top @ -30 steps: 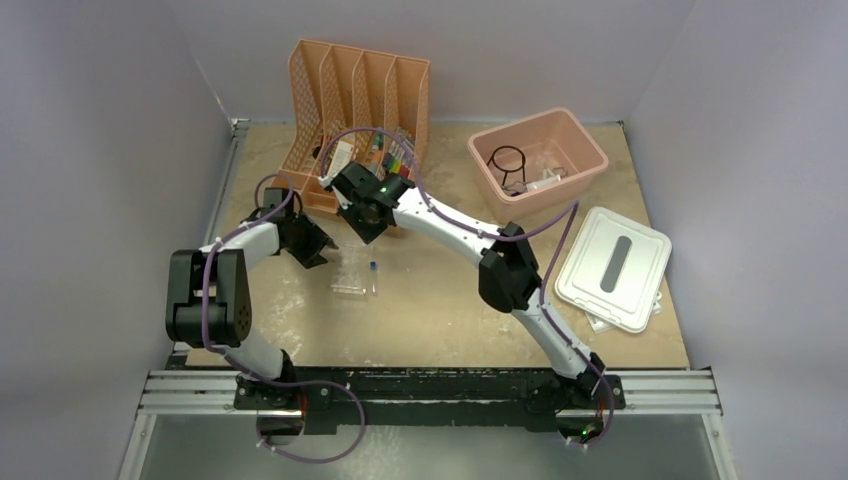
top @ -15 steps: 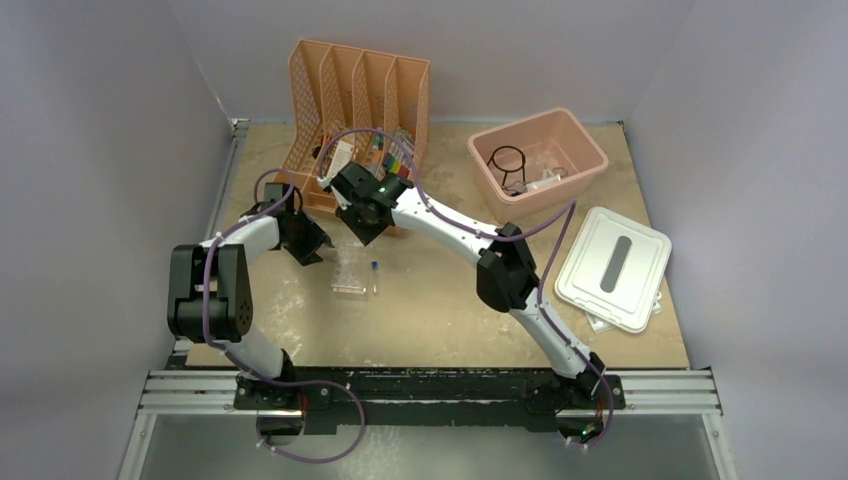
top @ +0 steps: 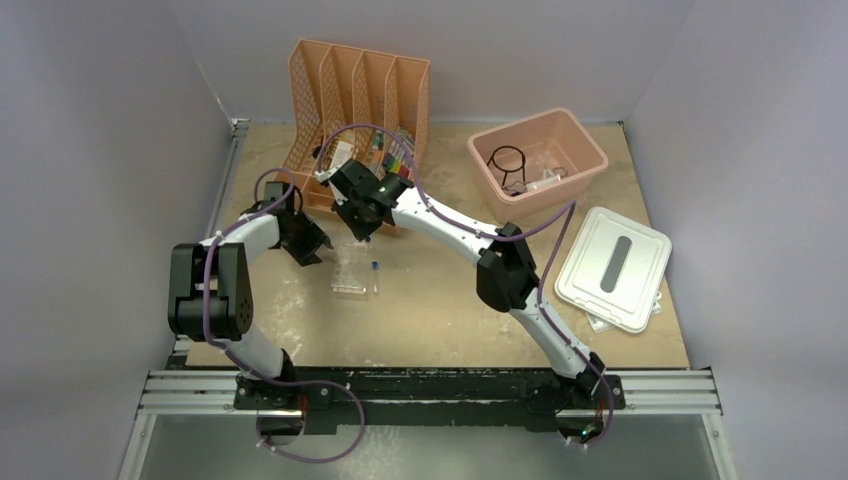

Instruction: Organize the chemistry lab equipment

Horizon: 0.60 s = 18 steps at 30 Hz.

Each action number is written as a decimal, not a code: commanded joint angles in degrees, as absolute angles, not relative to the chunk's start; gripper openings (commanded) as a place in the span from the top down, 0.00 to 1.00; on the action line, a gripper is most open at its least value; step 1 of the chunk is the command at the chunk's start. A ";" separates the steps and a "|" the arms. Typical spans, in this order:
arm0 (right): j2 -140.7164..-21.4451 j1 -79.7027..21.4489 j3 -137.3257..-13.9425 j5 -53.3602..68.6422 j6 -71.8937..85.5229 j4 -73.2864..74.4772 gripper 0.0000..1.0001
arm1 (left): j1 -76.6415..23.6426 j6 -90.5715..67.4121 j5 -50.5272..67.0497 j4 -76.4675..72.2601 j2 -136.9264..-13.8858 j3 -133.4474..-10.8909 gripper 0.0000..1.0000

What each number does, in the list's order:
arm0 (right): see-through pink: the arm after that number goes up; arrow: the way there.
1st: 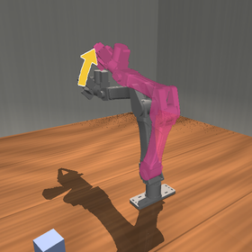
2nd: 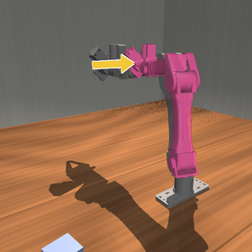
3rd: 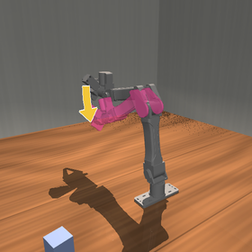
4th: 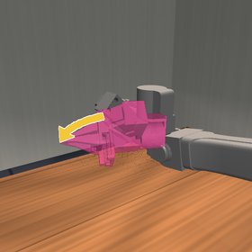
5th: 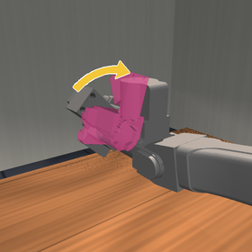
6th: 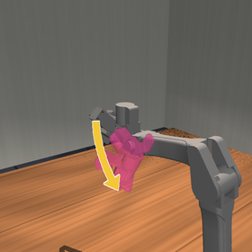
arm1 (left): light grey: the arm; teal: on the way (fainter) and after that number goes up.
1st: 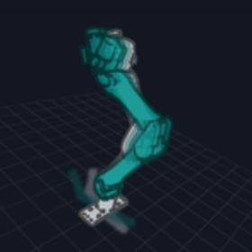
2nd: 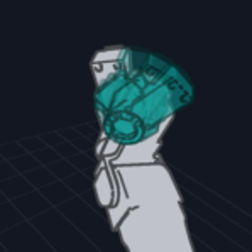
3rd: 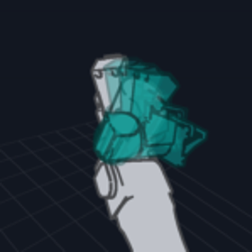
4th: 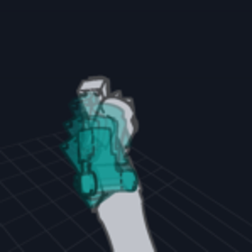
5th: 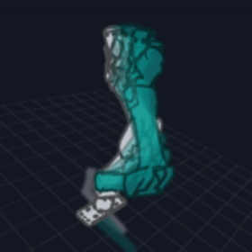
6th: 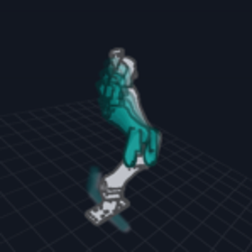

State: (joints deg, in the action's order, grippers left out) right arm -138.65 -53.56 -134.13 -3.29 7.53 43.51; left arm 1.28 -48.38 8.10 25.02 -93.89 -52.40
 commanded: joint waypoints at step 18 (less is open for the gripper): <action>-118.22 -50.60 -112.92 2.62 12.27 28.21 0.50 | 1.49 -45.53 5.44 25.49 -91.62 -55.98 0.51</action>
